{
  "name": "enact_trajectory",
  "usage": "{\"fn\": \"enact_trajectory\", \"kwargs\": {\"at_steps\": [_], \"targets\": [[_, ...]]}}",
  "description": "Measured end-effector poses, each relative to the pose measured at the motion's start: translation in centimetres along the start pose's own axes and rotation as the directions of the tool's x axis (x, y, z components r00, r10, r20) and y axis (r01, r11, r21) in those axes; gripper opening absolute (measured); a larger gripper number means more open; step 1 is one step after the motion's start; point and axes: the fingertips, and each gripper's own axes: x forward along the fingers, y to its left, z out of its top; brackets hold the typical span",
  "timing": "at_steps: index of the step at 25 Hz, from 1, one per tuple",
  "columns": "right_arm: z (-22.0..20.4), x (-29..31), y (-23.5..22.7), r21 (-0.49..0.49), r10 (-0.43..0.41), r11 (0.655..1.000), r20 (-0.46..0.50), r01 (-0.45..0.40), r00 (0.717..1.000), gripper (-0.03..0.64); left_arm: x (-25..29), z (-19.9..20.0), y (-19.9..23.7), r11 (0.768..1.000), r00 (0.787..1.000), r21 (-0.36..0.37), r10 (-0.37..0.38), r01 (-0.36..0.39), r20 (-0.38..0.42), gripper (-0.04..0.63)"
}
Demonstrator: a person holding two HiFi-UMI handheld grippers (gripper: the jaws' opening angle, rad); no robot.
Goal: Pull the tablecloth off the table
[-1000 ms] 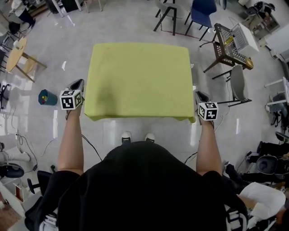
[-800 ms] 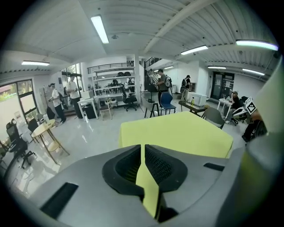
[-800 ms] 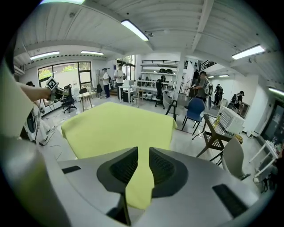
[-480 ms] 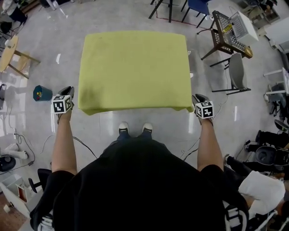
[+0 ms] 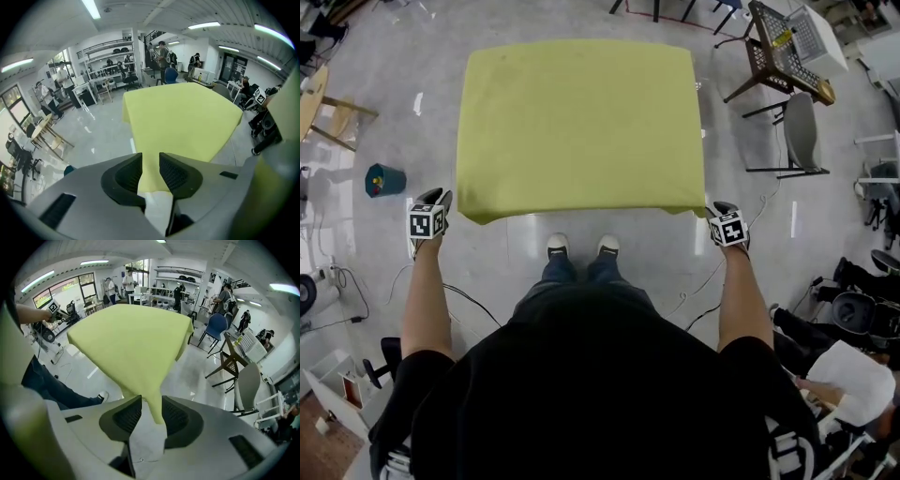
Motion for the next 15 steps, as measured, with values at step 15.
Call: {"fn": "enact_trajectory", "kwargs": {"at_steps": [15], "targets": [[-2.4,7.8,0.5,-0.119,0.000,0.993,-0.146,-0.018,0.989,0.221,6.8,-8.6,0.2,0.989,0.981,0.099,-0.089,0.107,-0.169,0.180]]}}
